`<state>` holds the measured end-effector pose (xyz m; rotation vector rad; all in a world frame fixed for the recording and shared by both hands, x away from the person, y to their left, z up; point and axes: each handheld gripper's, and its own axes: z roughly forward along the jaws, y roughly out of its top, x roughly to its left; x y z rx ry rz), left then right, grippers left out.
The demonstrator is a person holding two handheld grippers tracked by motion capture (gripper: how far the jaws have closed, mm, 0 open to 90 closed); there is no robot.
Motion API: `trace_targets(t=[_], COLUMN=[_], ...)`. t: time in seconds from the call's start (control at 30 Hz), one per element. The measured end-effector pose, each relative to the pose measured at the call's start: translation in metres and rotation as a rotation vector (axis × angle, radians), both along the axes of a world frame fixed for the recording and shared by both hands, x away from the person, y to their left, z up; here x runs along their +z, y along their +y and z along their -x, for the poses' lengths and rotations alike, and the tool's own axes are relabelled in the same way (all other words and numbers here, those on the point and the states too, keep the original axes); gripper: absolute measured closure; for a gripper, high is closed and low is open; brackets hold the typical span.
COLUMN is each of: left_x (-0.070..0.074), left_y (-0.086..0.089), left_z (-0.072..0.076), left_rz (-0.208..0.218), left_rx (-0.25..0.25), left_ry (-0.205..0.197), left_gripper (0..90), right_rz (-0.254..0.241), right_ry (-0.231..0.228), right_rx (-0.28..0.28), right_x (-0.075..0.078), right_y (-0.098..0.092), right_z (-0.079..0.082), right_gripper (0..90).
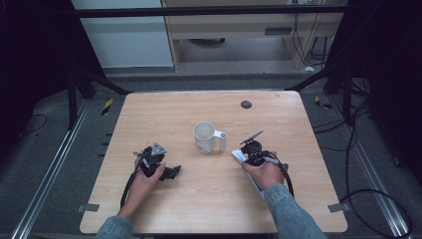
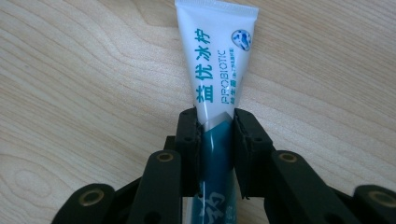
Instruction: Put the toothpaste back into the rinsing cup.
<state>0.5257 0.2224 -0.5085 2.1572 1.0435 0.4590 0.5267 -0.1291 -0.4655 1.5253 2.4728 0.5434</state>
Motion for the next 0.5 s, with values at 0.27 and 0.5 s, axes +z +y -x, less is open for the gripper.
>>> trace_targets(t=[0.27, 0.5], left_x=[0.000, 0.000], left_y=[0.000, 0.000], left_z=[0.000, 0.000], left_rz=[0.000, 0.000], left_rx=[0.000, 0.000], left_ry=[0.000, 0.000], left_gripper=[0.0, 0.0], right_rz=[-0.038, -0.080], right_ry=[0.005, -0.017], right_rx=[-0.014, -0.028], right_x=[0.004, 0.014], right_y=[-0.007, -0.017], right_z=[0.000, 0.001], right_gripper=[77.1, 77.7])
